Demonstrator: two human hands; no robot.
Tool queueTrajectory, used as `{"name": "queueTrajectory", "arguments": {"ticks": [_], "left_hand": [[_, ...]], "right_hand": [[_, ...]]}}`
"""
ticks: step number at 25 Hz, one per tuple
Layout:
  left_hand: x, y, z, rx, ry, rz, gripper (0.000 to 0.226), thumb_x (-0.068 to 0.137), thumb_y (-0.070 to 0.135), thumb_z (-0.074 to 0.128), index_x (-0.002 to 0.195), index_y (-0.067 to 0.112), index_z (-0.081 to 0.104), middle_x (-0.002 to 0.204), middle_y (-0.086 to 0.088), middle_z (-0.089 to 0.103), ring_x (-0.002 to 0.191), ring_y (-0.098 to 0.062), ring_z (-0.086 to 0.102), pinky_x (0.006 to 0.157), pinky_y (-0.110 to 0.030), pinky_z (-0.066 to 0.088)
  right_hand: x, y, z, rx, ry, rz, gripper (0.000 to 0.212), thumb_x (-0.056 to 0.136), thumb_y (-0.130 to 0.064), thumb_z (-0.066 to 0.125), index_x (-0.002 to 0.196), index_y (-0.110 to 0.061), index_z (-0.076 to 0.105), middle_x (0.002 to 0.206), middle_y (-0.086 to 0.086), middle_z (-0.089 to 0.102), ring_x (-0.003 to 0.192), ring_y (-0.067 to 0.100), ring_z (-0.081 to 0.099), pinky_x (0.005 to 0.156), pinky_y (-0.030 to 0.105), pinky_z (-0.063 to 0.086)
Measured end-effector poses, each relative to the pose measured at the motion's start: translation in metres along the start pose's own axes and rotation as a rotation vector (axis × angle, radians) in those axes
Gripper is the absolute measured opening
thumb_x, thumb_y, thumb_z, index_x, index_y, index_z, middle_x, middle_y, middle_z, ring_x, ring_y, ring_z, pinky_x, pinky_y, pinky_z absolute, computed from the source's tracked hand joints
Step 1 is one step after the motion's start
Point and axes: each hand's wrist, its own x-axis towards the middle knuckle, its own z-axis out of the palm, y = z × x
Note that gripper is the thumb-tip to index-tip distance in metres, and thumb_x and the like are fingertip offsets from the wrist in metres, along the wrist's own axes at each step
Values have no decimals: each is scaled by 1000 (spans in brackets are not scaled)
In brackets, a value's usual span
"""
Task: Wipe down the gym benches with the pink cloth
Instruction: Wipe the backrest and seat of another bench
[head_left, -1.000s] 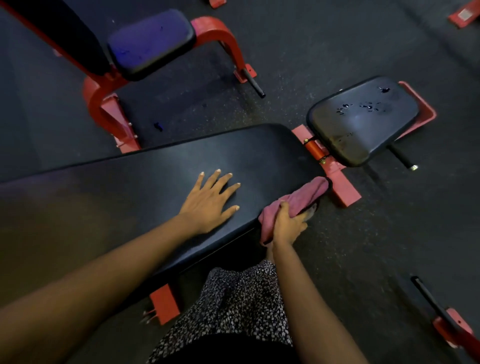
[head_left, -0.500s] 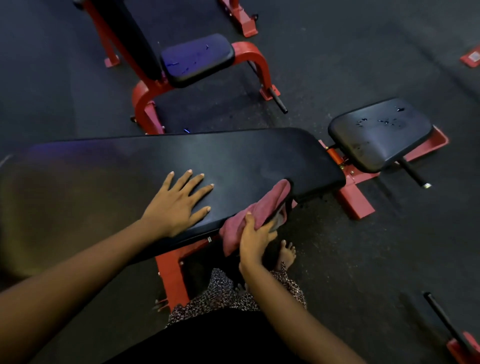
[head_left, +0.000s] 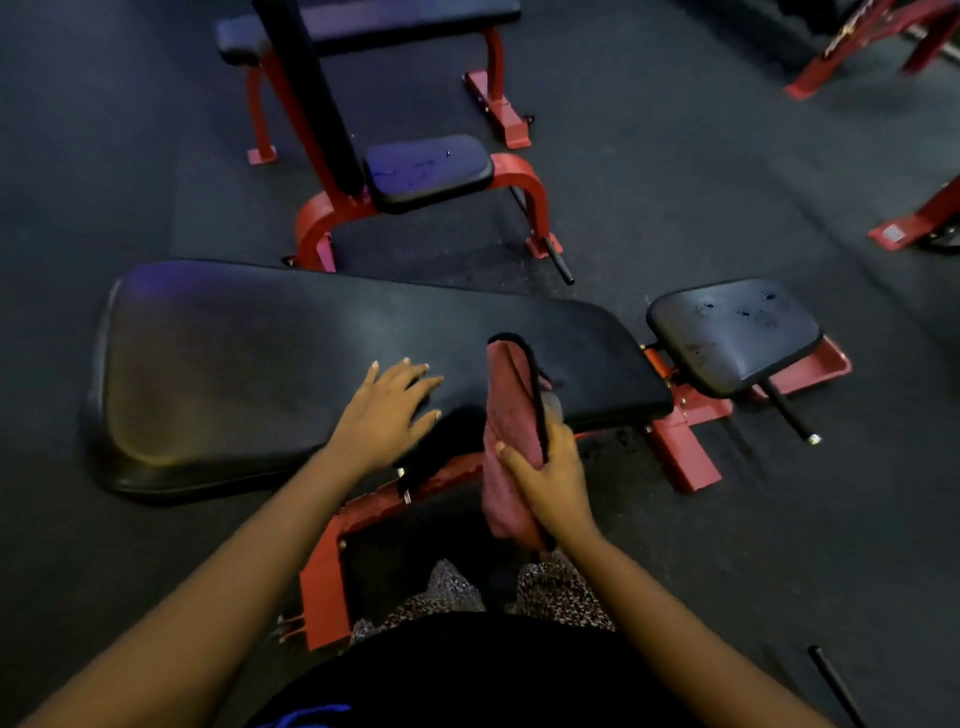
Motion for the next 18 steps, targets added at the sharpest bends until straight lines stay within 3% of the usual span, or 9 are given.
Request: {"name": "queueTrajectory", "arguments": {"ticks": [2,4,7,8,10,12,13,15,18], "left_hand": [[-36,13,-5,-223,121,-59,63,86,54,33,139,21,41,146,-2,39,141,-20,26,116,-42,9],[-71,27,-12,-416,211,-82,68,82,59,27,139,25,40,144,6,39,138,-9,27,116,-29,7],[-106,51,-7,-660,400,-264,49,87,51,47,130,27,51,130,16,47,121,7,40,103,-2,20],[-111,61,1,-760,516,-391,38,90,41,53,124,26,55,124,14,53,113,8,48,97,-1,29],[-108,76,26,-1120,783,-805,27,93,24,53,120,26,56,119,5,60,110,0,56,98,-15,40],[-92,84,36,-1642,1016,-1104,35,95,29,47,129,24,46,128,-4,54,119,-16,52,107,-35,37],[-81,85,35,-1841,1149,-1151,41,96,36,43,134,22,40,130,-4,51,121,-19,48,108,-37,34],[-63,80,28,-2069,1411,-1057,47,96,48,35,134,22,40,122,-1,53,119,-18,48,101,-33,38],[-53,77,27,-2152,1634,-905,54,91,59,32,122,19,53,110,0,60,111,-17,54,94,-31,43]], "right_hand": [[20,-10,-25,-196,-63,-152,73,78,-35,66,143,-24,35,136,9,40,123,22,46,98,20,33],[42,-18,-45,-381,-161,-342,67,77,-43,57,140,-33,37,137,7,38,121,25,47,99,30,40],[79,-23,-58,-633,-387,-653,64,73,-45,47,135,-48,33,144,6,32,121,29,47,96,43,46],[92,-24,-61,-699,-438,-785,62,74,-44,48,134,-49,33,145,6,30,122,28,46,94,42,46],[116,-23,-62,-795,-537,-1086,56,79,-43,51,134,-45,39,145,8,31,121,26,45,92,36,40],[137,-15,-59,-819,-671,-1377,50,85,-44,54,134,-43,42,146,8,31,119,27,46,91,37,40],[149,-9,-53,-845,-743,-1512,53,84,-43,58,134,-45,40,147,6,30,119,28,46,90,40,43],[168,1,-36,-941,-814,-1748,67,77,-37,66,135,-48,35,150,3,26,117,30,42,85,43,47],[179,3,-11,-967,-873,-1876,77,68,-44,68,136,-49,32,150,3,24,116,33,38,78,44,49]]}}
